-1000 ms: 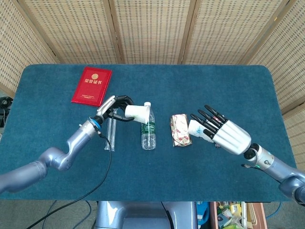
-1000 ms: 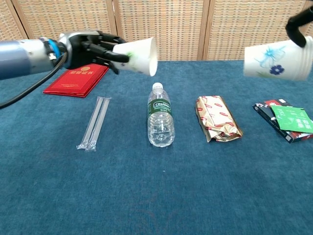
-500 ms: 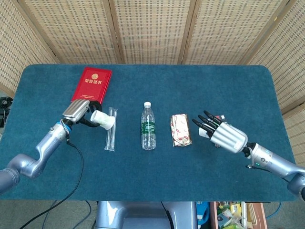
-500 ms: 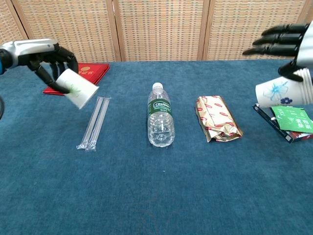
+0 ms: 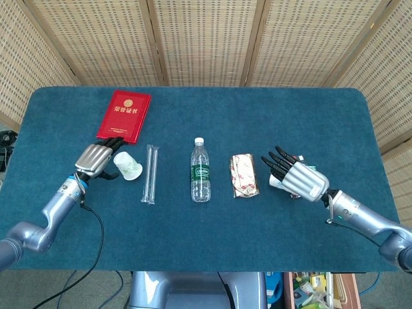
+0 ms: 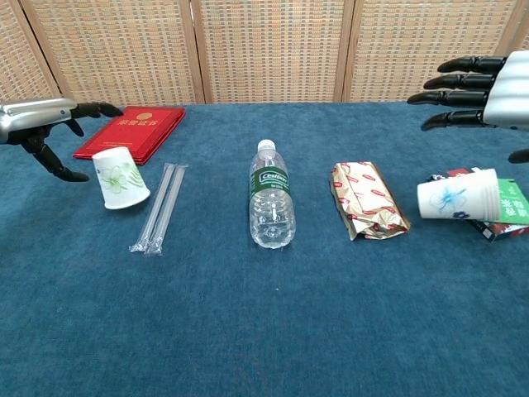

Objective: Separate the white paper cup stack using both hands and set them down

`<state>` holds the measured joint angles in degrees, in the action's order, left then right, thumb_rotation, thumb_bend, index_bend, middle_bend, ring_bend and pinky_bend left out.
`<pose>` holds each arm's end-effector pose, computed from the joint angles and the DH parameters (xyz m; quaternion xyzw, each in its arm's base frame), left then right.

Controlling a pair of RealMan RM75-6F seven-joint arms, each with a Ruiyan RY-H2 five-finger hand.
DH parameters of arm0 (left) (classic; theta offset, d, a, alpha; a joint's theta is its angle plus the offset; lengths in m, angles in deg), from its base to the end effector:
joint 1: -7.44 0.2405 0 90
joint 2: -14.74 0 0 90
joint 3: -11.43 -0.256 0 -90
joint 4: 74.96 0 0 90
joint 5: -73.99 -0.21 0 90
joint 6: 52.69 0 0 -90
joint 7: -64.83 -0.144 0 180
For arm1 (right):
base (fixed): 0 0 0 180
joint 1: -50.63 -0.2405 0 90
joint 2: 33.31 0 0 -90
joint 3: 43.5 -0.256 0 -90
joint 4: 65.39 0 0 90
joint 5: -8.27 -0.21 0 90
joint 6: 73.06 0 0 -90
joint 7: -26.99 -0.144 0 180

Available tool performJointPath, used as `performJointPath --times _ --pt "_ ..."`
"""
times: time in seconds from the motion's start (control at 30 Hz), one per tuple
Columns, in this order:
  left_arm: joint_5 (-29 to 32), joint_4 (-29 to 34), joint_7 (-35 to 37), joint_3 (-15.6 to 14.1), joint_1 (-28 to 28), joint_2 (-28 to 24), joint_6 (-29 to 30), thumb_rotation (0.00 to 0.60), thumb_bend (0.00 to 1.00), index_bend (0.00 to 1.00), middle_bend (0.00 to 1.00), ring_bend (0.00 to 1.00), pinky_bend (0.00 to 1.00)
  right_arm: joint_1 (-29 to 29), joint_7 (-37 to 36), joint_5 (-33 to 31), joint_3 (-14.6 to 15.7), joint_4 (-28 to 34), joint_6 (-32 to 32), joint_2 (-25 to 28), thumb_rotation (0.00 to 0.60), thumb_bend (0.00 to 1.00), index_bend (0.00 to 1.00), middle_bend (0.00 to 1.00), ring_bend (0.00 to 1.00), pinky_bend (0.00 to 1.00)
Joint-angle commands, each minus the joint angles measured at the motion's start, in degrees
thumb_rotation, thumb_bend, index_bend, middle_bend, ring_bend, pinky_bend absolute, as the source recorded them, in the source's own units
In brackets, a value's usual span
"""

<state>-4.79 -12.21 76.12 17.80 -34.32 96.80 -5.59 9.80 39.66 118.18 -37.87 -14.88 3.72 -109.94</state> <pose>-0.2447 0.3956 0.0489 -0.7358 -0.3931 -0.3330 0.4395 -0.2435 -0.3555 0.1034 0.8516 0.1367 0.2647 0.4312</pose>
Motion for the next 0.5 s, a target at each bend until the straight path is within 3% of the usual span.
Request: performJointPath --times 0.03,0.23,0.33,0.5 --pt "0.22 3.04 1.58 0.56 1.21 -2.43 2.22 0.6 0.24 0.0 0.0 0.0 0.08 2.42 2.37 -3.06 -2.29 6.49 2.5 2.28 0.6 0.0 0.02 0.0 0.04 0.07" --pt "1.11 9.18 2.62 1.67 5.95 -7.07 10.33 0.6 0.17 0.0 0.0 0.0 0.0 9.31 3.5 -9.81 -5.05 17.16 8.5 5.19 0.6 0.0 0.02 0.0 0.01 0.01" --pt "1.93 13.0 0.62 1.3 11.21 -9.49 17.96 0.6 0.15 0.0 0.0 0.0 0.0 15.97 0.42 -15.95 -6.12 22.26 13.66 5.23 0.6 0.0 0.0 0.0 0.0 0.0" --pt "3.67 18.12 -3.42 0.35 16.93 -11.54 24.9 0.6 0.14 0.0 0.0 0.0 0.0 22.22 -2.99 -21.43 -6.35 24.59 16.75 4.01 0.6 0.0 0.0 0.0 0.0 0.0"
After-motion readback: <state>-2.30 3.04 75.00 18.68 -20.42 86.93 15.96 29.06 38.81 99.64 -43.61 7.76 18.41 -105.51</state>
